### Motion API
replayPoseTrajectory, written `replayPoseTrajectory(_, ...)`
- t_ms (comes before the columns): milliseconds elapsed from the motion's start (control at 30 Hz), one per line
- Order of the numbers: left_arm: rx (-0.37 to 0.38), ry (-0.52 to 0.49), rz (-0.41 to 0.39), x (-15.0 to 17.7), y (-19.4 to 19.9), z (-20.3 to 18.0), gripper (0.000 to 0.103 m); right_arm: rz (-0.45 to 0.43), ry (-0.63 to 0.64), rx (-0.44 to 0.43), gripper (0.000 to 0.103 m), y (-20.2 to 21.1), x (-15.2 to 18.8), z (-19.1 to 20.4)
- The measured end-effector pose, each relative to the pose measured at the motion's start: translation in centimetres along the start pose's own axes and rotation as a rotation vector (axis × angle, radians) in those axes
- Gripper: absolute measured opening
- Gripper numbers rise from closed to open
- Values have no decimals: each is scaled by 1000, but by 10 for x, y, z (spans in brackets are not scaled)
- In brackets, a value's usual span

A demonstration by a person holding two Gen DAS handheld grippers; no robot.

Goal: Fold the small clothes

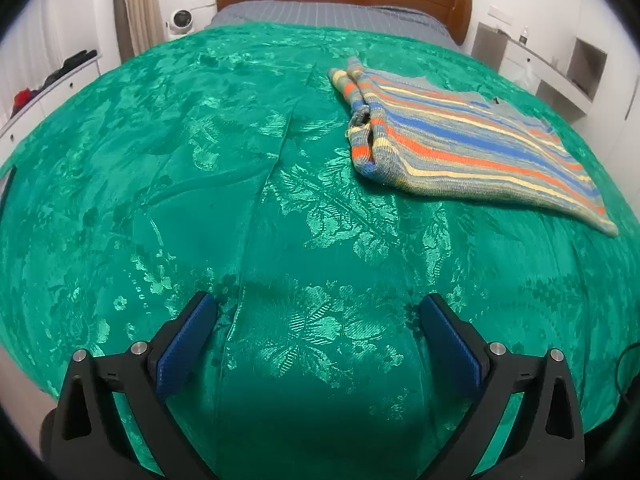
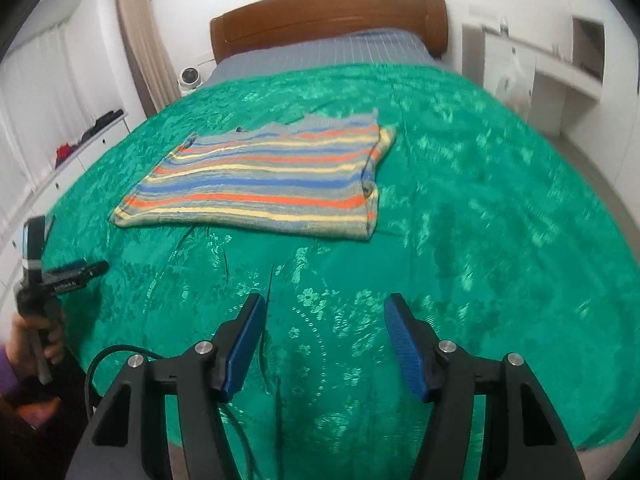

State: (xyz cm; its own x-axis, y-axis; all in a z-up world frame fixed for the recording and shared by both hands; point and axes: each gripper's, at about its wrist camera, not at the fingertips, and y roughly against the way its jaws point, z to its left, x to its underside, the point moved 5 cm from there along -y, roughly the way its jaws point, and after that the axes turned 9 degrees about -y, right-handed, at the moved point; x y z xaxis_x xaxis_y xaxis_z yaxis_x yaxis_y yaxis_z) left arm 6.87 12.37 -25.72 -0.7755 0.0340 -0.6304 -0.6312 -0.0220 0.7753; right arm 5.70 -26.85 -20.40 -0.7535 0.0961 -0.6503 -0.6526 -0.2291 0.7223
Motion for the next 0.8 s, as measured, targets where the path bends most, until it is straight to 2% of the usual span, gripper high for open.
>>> replayPoseTrajectory(133, -10, -8, -18, 4, 1, -2, 102, -13, 15, 29, 67, 3, -2, -5)
replayPoseTrajectory(800, -31, -27, -25, 10, 5, -6, 103, -37, -72, 43, 67, 8, 14, -33)
